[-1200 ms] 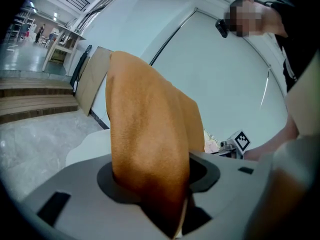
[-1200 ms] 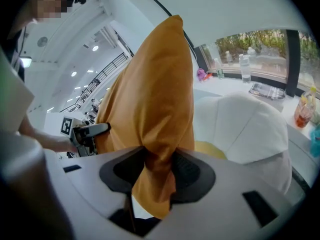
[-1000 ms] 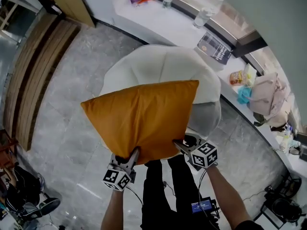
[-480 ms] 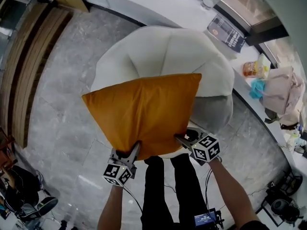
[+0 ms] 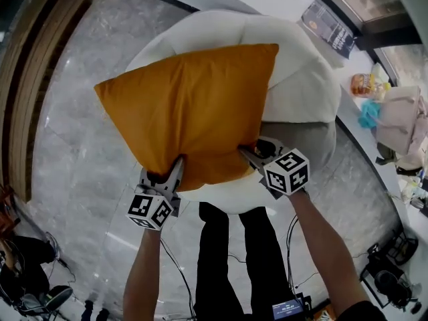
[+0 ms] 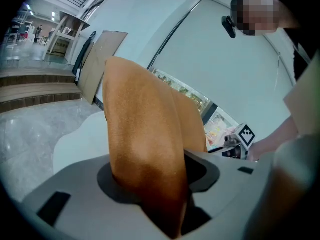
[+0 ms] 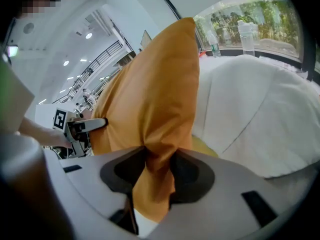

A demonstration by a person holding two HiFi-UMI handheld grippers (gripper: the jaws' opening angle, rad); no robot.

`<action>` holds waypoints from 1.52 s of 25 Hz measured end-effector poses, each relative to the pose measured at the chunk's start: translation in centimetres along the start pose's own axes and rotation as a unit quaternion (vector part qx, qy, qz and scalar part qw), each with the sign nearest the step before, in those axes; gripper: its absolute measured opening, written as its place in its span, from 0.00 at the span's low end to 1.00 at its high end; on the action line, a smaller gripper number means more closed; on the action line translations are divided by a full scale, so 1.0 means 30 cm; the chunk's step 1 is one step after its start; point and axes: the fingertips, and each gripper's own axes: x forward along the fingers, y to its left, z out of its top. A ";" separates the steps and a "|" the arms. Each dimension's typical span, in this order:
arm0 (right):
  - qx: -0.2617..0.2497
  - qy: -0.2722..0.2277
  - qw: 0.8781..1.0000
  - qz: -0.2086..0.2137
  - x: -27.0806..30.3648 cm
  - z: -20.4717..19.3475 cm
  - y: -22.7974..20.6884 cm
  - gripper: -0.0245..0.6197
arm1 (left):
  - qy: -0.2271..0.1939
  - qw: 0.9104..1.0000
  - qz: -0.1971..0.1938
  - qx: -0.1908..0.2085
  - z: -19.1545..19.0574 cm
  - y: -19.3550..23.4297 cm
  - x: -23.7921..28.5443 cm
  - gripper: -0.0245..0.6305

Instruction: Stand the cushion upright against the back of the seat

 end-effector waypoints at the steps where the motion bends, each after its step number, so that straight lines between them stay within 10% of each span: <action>1: 0.003 -0.006 1.000 -0.001 0.016 0.020 -0.011 0.30 | 0.000 1.000 0.002 0.001 0.014 0.019 0.020 0.37; 20: -0.020 -0.160 0.986 -0.048 0.024 0.461 -0.124 0.29 | -0.136 0.983 0.005 0.127 0.430 0.029 0.183 0.37; 32: -0.024 -0.176 0.981 -0.085 0.147 0.498 -0.213 0.29 | -0.152 0.969 0.042 0.191 0.443 0.134 0.310 0.37; 38: -0.010 -0.167 0.981 -0.097 0.153 0.494 -0.261 0.29 | -0.144 0.981 0.026 0.126 0.434 0.135 0.355 0.40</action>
